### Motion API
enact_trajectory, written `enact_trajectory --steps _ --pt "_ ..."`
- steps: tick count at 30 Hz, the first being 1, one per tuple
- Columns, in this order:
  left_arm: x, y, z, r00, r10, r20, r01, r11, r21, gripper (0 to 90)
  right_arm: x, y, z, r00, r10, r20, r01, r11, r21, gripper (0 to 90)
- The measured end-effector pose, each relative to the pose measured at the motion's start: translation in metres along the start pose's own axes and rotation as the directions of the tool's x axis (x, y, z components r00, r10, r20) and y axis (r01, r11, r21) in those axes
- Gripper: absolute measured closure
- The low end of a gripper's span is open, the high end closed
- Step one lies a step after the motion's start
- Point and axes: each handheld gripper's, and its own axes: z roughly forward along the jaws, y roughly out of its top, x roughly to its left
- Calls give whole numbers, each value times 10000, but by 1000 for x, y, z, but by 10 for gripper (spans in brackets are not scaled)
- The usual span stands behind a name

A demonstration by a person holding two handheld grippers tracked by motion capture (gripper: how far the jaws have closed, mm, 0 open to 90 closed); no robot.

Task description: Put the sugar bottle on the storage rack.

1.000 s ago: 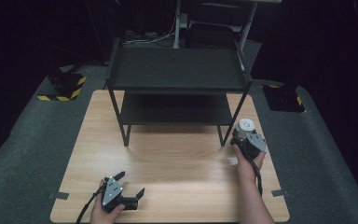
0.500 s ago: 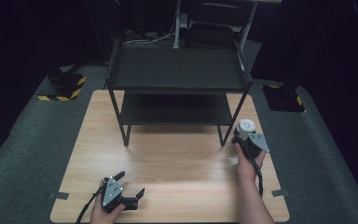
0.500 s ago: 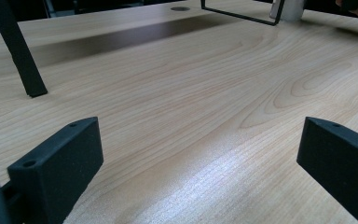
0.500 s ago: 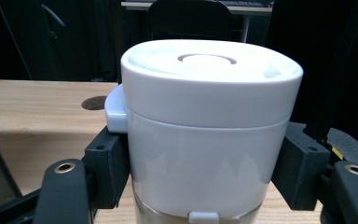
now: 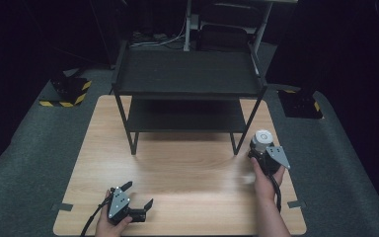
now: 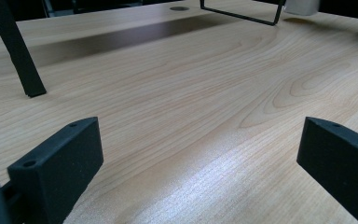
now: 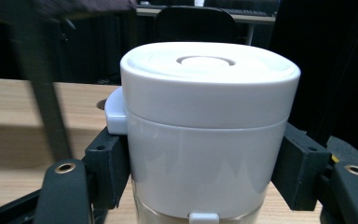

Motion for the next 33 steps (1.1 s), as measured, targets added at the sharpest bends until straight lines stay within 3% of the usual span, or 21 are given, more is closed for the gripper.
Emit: enact_trajectory --steps 4,10,19,26,33 --pt "0 0 0 10000 9 6 -9 10000 5 4 3 3 -12 9998 99 -147 -101 9999 -104 312" --pt "0 0 0 10000 2 21 -2 10000 7 4 15 11 -38 9974 87 -722 -104 9997 -236 312" --pt "0 0 0 10000 34 26 -34 10000 -2 4 36 21 -64 9859 202 -1661 -265 9990 -359 312" --pt "0 0 0 10000 72 27 -72 10000 -21 4 49 32 -71 9750 194 -2212 -302 9985 -454 311" --pt "1 0 0 10000 62 38 -62 10000 -17 4 63 54 -66 9642 190 -2646 -312 9986 -419 312"
